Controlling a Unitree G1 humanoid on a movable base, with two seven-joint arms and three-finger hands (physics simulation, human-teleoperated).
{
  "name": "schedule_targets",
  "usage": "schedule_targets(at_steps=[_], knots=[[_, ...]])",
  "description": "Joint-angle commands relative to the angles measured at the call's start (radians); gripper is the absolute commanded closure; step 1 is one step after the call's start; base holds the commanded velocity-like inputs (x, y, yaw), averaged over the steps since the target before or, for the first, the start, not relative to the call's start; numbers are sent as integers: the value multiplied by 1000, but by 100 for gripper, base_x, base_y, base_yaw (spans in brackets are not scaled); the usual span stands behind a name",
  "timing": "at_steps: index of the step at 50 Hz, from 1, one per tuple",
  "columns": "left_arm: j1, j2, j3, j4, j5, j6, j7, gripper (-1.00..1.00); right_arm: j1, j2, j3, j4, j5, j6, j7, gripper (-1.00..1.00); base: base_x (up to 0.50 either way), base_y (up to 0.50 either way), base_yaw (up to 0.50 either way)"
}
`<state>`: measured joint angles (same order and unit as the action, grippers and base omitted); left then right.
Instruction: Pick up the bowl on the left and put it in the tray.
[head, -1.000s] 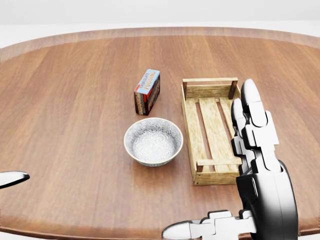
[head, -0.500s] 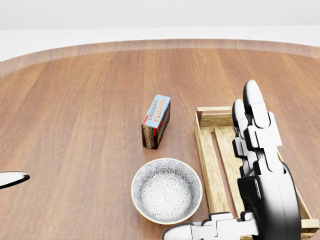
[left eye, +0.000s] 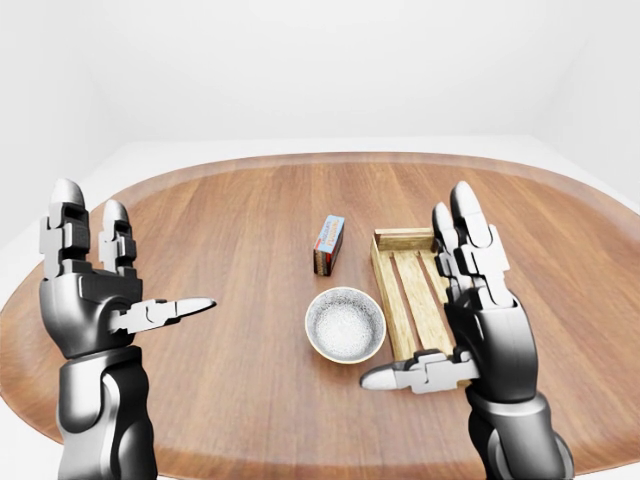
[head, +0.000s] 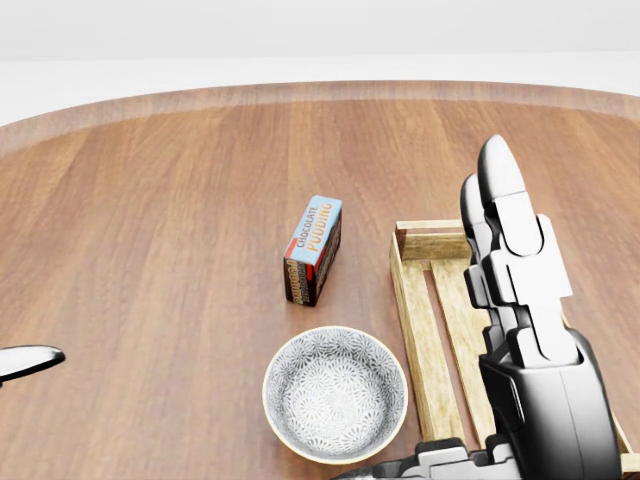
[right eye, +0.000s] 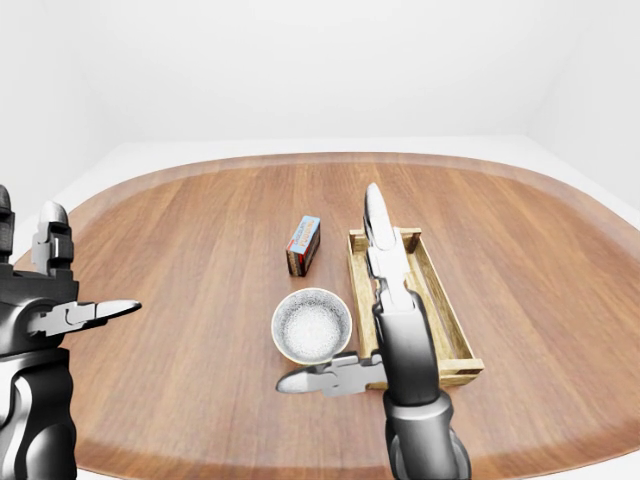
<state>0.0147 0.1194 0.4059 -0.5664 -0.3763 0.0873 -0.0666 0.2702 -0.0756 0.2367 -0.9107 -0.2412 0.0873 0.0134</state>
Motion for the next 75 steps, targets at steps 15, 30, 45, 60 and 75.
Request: schedule_targets(at_steps=[15,30,45,60,75], knots=[[-2,-1,-5,9,9,0,0,-100,-139,5,65,-32,-423,0,316,-100,0,0,0],[-2,-1,-6,13,10,0,1,-100,-161,39,59,34,-613,0,499,-100,0,0,0],[-4,-2,-10,24,16,0,3,-100,-98,20,76,84,-711,0,595,-100,0,0,0],[0,-3,-8,17,16,0,3,-100,-52,19,33,198,-766,0,632,-100,0,0,0],[1,-2,-4,20,14,0,3,-100,-64,32,7,283,-753,0,607,-100,0,0,0]])
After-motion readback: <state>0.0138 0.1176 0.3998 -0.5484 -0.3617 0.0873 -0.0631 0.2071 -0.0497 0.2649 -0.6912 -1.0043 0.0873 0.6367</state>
